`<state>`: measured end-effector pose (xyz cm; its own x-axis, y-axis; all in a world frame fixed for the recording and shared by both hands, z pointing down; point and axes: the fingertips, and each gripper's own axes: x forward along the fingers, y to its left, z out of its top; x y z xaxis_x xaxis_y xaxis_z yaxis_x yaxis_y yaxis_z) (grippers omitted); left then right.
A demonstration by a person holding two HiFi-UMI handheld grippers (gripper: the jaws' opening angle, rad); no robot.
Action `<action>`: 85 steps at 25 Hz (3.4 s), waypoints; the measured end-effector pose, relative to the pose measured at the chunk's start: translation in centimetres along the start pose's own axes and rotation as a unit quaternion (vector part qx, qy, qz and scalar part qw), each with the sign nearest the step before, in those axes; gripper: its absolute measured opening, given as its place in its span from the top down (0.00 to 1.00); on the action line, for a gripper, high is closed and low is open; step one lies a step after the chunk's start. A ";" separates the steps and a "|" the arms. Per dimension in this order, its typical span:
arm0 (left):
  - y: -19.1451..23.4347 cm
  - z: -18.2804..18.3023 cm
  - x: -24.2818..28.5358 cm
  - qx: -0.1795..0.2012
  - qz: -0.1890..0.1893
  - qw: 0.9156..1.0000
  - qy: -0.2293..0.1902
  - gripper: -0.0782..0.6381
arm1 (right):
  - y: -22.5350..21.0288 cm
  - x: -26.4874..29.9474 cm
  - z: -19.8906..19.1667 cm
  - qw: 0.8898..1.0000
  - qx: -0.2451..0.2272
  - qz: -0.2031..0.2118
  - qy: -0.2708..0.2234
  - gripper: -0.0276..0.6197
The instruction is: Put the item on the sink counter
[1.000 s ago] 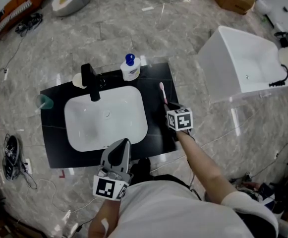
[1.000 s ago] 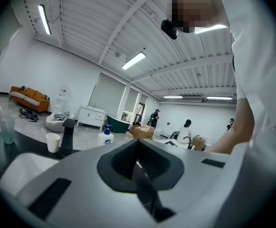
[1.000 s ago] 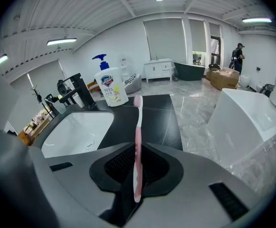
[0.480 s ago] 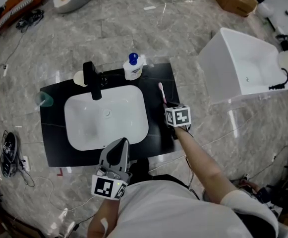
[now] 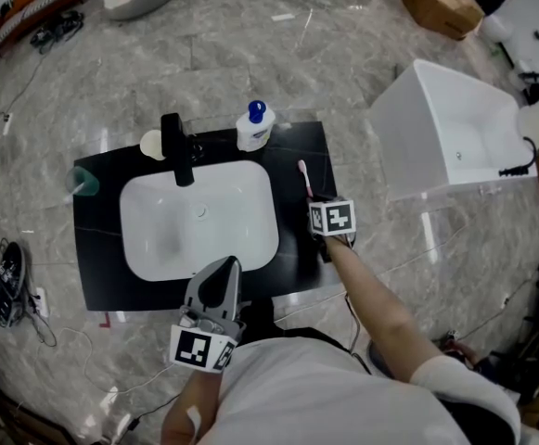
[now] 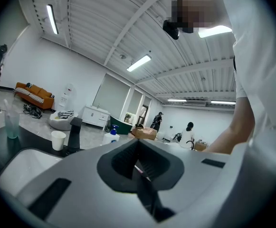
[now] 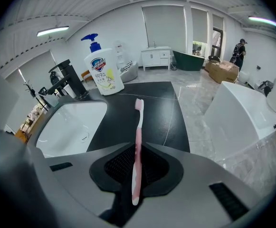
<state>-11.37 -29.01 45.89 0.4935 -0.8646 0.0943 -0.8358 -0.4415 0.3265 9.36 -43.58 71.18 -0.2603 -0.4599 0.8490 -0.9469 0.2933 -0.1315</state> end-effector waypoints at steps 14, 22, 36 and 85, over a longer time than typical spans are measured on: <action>-0.8 0.4 0.0 0.011 -0.009 1.000 -0.001 0.89 | 0.1 -0.1 0.0 1.000 -0.005 -0.022 0.004 0.84; -2.0 0.6 -0.7 0.024 -0.003 1.000 -0.001 0.89 | 0.6 -0.2 0.0 1.000 -0.018 -0.006 -0.001 0.79; -3.7 0.7 1.8 0.026 -0.040 0.999 -0.015 0.89 | 0.0 -2.8 0.2 1.000 -0.030 -0.005 -0.008 0.78; -16.1 0.8 -11.7 0.097 -0.054 0.992 -0.067 0.89 | 9.4 -36.0 1.2 0.916 -0.010 0.104 -0.388 0.88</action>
<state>-3.85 -12.00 38.83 0.5577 -0.8278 -0.0606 -0.8164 -0.5602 0.1400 9.61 -25.28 38.75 -0.4984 -0.8466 0.1866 -0.8597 0.4547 -0.2328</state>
